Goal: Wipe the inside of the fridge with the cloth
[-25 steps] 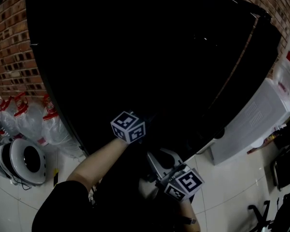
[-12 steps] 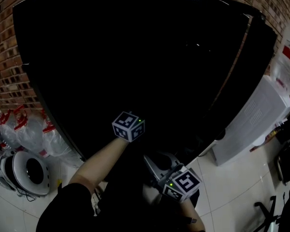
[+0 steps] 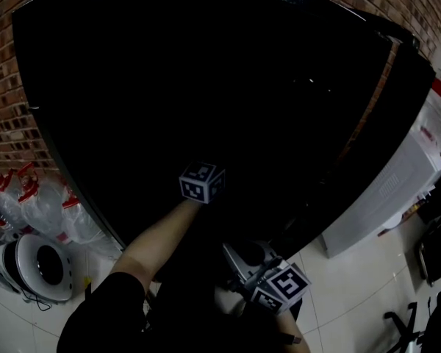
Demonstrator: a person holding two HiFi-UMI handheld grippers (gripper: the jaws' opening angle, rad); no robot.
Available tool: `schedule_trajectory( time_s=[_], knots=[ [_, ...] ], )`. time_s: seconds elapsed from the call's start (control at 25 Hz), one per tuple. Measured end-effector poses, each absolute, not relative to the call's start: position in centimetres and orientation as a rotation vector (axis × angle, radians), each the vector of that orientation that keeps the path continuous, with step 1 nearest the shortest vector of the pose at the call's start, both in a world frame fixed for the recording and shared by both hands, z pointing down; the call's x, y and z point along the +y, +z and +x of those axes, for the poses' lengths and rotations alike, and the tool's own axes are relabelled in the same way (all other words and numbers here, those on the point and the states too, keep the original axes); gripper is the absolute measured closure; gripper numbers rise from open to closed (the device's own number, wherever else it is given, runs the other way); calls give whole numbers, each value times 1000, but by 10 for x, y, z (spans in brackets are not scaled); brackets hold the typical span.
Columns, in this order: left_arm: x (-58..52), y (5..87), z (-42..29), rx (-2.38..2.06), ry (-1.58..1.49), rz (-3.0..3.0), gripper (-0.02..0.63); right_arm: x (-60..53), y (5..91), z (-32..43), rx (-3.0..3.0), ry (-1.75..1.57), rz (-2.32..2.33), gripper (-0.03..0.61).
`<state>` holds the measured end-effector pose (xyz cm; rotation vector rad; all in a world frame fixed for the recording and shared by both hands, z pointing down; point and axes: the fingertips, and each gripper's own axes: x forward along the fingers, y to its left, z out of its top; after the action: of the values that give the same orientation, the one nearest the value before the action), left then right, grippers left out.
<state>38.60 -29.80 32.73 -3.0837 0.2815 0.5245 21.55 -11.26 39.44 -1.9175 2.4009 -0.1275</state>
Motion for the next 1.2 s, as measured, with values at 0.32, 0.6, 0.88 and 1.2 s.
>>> schedule_trajectory(
  time_s=[0.32,0.6,0.88,1.2],
  knots=[
    [-321,331,398,362,480,-3058,568,-115,398,221,2400,-144,-1924,520],
    [-337,333,409,414,437,-3050,568,-114,398,224,2395,-137,-1936,520],
    [-338,335,403,465,429,-3067,569,-110,396,221,2398,-139,-1960,520],
    [-284,332,335,358,508,-3121,568,-82,379,219,2381,-88,-1937,520]
  ],
)
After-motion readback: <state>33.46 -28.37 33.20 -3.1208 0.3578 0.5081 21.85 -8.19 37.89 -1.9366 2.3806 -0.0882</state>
